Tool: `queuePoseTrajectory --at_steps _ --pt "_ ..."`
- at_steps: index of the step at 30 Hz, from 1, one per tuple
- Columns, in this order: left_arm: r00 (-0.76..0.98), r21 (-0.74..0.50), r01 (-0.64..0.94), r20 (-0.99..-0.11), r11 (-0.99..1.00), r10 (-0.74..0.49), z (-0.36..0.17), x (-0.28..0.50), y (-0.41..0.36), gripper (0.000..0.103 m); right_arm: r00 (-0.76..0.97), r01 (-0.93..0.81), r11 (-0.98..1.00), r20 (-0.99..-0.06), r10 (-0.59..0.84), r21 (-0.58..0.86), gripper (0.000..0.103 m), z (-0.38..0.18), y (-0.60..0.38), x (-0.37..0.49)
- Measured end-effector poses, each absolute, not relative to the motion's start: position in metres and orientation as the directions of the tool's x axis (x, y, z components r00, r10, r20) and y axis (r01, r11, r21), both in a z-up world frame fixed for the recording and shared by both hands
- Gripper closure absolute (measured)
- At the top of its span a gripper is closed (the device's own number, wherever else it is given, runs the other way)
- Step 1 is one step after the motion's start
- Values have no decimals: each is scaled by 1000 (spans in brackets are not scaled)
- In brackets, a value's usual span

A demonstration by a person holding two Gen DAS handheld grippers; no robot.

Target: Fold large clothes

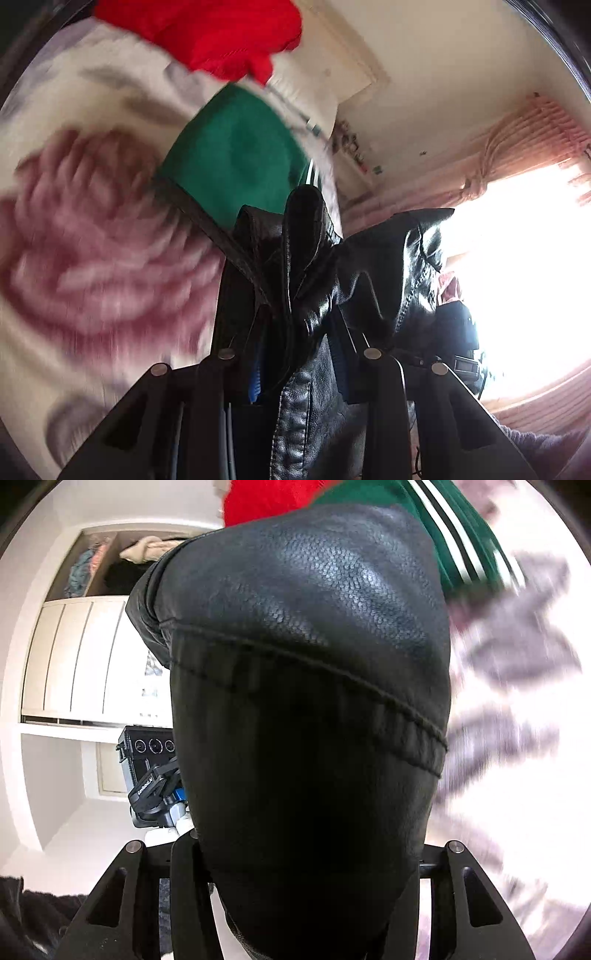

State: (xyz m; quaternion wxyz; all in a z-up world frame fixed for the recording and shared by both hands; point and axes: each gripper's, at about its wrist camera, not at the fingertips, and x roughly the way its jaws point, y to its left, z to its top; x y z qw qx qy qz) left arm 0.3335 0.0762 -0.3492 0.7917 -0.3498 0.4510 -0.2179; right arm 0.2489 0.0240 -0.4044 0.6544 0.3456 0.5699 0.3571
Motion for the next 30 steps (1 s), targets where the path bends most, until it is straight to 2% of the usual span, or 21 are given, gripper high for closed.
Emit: queuePoseTrajectory --at_steps 8,12,16,18,19,21,23,26,28,30 --pt "561 -726 71 -538 684 -629 -360 500 84 76 146 -158 523 -504 852 838 51 -389 15 457" --pt "556 -722 59 -550 689 -624 -401 557 92 76 139 -159 538 -521 842 828 51 -420 25 547" --pt "498 -681 44 -619 731 -607 -450 597 96 75 129 -135 595 -581 804 792 51 -468 47 597" --pt "478 -669 28 -644 743 -598 -462 604 98 61 117 -79 614 -605 788 785 44 -494 54 610" --pt "469 -674 5 -651 739 -597 -464 605 102 53 117 -47 638 -630 768 768 36 -502 58 615" --pt "454 -709 -11 -632 705 -629 -463 603 107 52 118 -3 657 -652 749 754 33 -504 66 617" --pt "428 -694 -17 -655 720 -622 -457 598 105 52 102 30 676 -675 731 736 31 -497 78 614" --pt "412 -619 -8 -717 785 -562 -440 591 97 50 79 69 712 -716 694 698 28 -475 74 596" --pt "430 -548 10 -753 837 -498 -428 588 91 48 81 84 742 -747 660 665 24 -464 91 617" --pt "448 -493 27 -772 869 -452 -422 588 85 30 125 81 779 -782 611 622 12 -457 91 616"
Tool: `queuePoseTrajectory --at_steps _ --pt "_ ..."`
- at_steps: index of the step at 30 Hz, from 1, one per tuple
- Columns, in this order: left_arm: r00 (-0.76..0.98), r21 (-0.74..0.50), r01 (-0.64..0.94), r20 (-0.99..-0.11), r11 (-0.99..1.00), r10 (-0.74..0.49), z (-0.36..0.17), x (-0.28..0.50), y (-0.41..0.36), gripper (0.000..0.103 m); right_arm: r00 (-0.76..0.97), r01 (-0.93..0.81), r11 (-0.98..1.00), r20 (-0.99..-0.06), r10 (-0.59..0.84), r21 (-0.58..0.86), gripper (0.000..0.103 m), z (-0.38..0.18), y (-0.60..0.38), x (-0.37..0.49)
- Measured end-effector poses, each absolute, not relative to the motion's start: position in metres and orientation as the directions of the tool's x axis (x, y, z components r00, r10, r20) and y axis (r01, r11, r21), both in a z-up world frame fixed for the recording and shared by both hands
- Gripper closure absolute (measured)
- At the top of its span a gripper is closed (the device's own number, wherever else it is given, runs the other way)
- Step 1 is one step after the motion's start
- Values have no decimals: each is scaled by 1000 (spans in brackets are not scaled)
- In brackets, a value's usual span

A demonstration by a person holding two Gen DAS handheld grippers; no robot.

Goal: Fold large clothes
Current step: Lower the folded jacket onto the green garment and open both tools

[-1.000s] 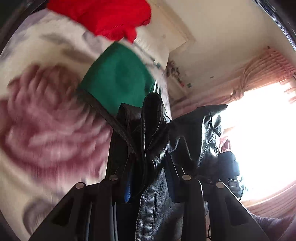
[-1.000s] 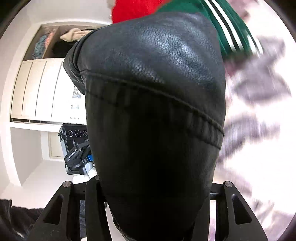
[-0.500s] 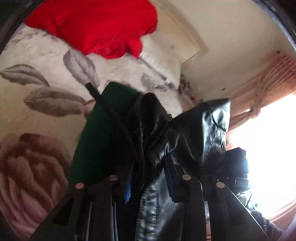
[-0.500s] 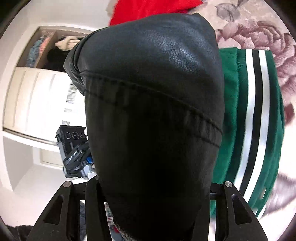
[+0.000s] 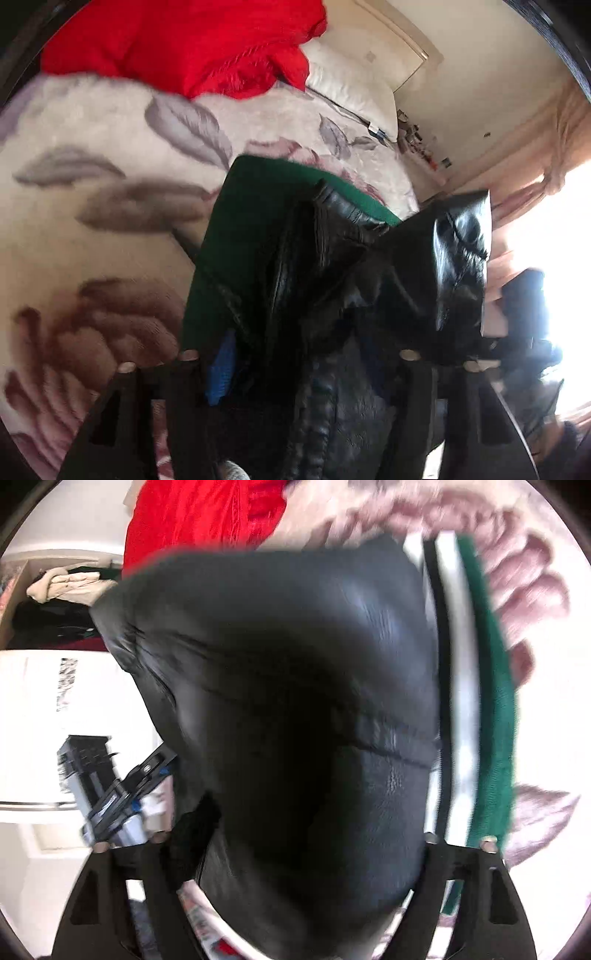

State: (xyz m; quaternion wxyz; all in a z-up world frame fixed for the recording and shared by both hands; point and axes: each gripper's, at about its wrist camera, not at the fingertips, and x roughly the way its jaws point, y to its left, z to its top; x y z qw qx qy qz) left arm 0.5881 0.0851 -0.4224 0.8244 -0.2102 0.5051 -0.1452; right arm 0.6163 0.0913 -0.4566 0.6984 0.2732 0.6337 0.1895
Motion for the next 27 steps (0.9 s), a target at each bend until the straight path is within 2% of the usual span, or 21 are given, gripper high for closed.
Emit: queuePoseTrajectory --at_steps 1,2,4,6,7,9,11,14,19,21,22,23,24,25,27 --pt "461 -460 37 -780 887 -424 -416 586 81 15 136 102 789 -795 592 605 8 -451 90 619" --pt "472 -430 39 -788 902 -396 -412 587 78 12 161 138 806 -816 556 576 8 -449 83 622" --pt "498 -383 49 -791 922 -355 -399 582 71 11 245 145 862 -861 445 486 8 -426 87 624" --pt "523 -400 52 -770 915 -366 -387 574 66 12 310 102 908 -880 360 407 8 -399 97 620" --pt "534 -415 65 -754 907 -383 -380 568 61 11 336 77 917 -876 345 390 9 -399 65 622" --pt "552 -377 74 -755 923 -353 -374 563 48 11 406 5 942 -861 305 336 10 -379 69 614" --pt "557 -334 96 -763 938 -328 -372 558 33 11 437 -41 958 -858 272 283 38 -374 74 605" --pt "537 -294 95 -790 951 -298 -380 564 22 11 452 -24 968 -861 233 249 40 -379 67 598" --pt "546 -225 89 -804 970 -236 -370 545 12 11 436 101 899 -831 345 426 40 -409 3 542" --pt "577 -183 93 -791 979 -202 -360 527 5 11 403 170 930 -884 236 326 40 -414 -1 520" --pt "585 -174 98 -786 980 -198 -355 516 1 11 386 177 942 -901 200 285 39 -417 1 511" --pt "585 -167 101 -788 981 -194 -353 508 -2 11 362 187 956 -921 145 224 30 -419 3 500" --pt "582 -150 93 -794 984 -176 -349 498 -5 9 343 197 968 -936 81 156 21 -419 7 484" --pt "574 -142 83 -802 986 -164 -345 488 -7 3 339 202 971 -940 50 124 3 -418 10 475" --pt "564 -121 70 -814 990 -139 -335 469 -10 1 340 215 976 -940 -35 42 1 -407 15 446"
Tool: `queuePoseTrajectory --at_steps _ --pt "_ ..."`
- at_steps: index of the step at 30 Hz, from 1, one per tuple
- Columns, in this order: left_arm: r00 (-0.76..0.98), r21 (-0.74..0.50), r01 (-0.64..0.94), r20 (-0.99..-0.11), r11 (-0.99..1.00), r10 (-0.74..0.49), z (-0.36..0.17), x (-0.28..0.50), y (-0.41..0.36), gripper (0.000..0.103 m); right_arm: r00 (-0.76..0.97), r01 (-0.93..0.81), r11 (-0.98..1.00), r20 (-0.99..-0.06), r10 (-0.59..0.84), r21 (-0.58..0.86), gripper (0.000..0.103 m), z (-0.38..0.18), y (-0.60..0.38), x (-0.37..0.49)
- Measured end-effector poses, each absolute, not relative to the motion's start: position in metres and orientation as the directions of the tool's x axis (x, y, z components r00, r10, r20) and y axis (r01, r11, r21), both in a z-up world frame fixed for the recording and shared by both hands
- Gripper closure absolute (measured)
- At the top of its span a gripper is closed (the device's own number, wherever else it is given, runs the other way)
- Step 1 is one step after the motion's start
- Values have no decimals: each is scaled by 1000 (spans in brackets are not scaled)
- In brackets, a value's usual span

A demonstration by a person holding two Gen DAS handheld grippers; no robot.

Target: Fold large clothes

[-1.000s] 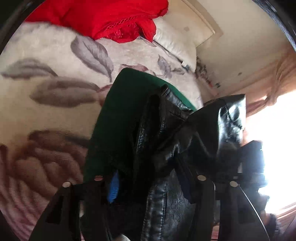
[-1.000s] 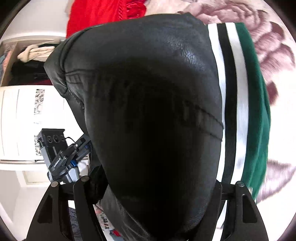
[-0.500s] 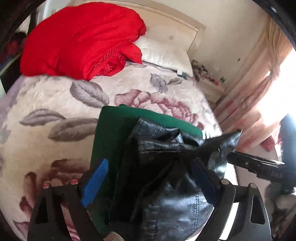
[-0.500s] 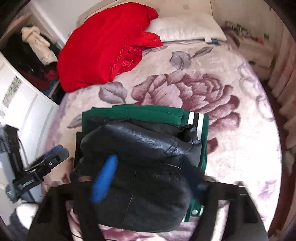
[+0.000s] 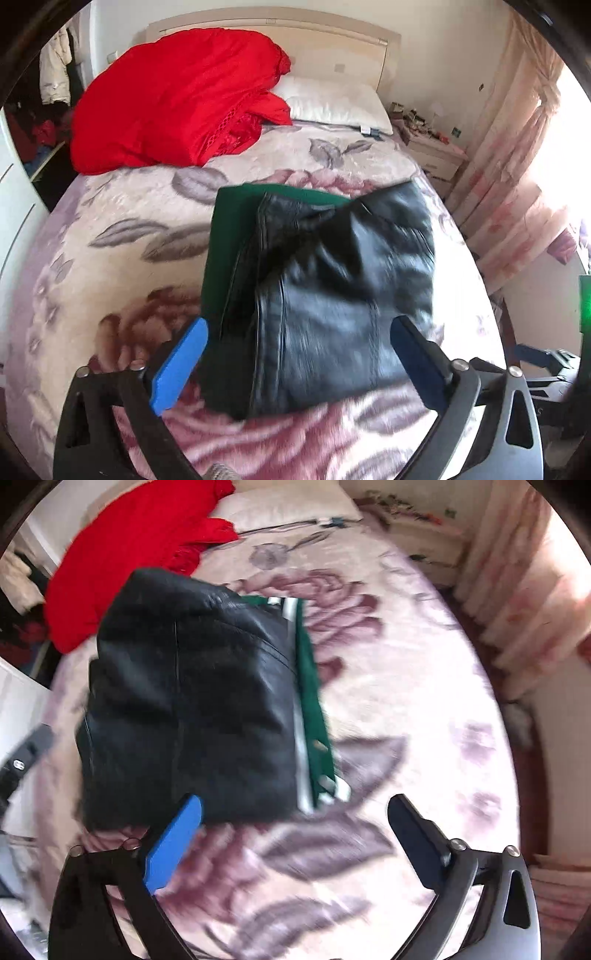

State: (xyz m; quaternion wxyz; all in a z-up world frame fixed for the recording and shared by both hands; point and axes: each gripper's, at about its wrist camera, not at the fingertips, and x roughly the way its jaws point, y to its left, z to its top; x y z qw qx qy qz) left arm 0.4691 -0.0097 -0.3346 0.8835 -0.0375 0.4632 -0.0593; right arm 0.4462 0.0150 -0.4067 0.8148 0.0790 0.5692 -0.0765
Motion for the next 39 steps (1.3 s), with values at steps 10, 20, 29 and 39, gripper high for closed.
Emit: queuePoseTrajectory --at_steps 10,20,29,39 --pt "587 -66 54 -805 996 -85 -221 355 -36 1 461 209 977 -877 -134 -39 0 -263 18 324" --pt "645 -58 10 -763 998 -51 -112 239 -47 1 583 171 985 -801 -133 -39 0 -122 6 196" --pt "698 -47 4 -715 999 -37 -65 166 -56 1 667 154 987 -733 -133 -39 0 -48 4 94" --pt "745 -42 11 -666 999 -36 -39 123 -60 1 736 144 989 -666 -124 -25 0 3 10 27"
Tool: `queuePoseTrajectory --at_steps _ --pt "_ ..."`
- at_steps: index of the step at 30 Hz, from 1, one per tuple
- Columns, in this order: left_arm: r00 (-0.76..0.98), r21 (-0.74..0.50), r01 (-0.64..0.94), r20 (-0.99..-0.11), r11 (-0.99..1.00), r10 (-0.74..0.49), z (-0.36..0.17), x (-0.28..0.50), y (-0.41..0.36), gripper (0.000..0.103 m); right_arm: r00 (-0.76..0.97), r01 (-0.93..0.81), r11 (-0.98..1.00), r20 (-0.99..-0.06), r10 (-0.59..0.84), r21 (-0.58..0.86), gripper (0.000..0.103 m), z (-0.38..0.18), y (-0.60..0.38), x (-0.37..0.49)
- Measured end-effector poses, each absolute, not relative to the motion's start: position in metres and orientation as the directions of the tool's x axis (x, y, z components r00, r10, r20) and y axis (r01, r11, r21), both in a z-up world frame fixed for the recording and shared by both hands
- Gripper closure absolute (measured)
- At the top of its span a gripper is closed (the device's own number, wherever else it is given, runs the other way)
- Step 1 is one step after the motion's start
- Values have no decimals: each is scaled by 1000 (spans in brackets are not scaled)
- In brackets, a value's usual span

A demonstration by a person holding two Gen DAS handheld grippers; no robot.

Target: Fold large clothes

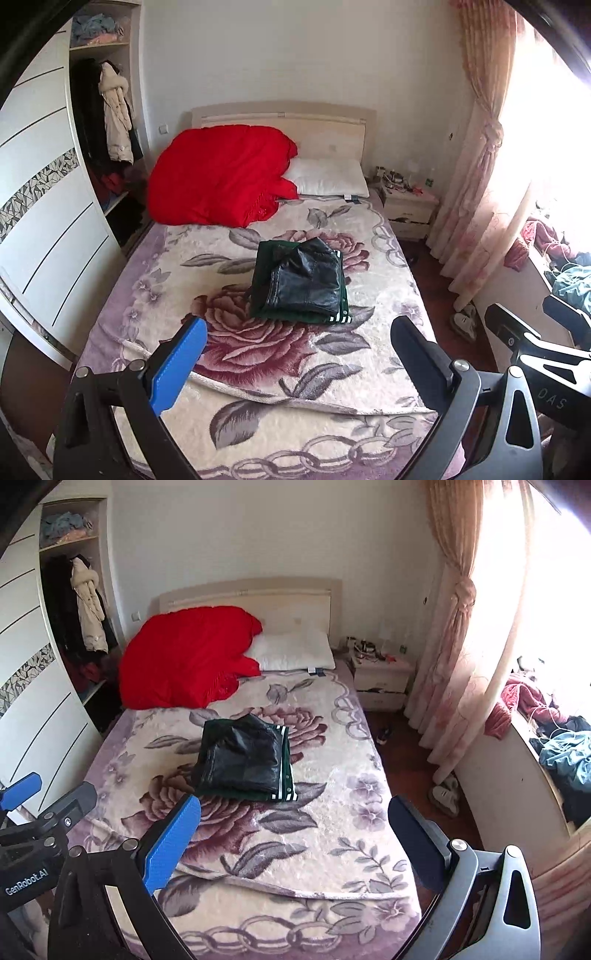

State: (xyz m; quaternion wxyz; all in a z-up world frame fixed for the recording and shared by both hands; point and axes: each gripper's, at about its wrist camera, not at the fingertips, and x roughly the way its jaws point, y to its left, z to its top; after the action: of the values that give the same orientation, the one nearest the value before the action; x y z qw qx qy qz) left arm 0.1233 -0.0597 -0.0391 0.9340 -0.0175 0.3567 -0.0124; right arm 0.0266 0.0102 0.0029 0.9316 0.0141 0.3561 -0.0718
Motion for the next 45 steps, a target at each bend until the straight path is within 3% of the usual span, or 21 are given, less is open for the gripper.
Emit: queuePoseTrajectory --at_steps 10,45 --pt "780 -34 0 -626 999 -21 -31 105 -56 1 753 140 990 -648 -116 -16 0 21 13 4" --pt "776 -25 -31 -631 999 8 -33 88 -47 1 741 81 997 -668 -68 -12 0 32 36 8"
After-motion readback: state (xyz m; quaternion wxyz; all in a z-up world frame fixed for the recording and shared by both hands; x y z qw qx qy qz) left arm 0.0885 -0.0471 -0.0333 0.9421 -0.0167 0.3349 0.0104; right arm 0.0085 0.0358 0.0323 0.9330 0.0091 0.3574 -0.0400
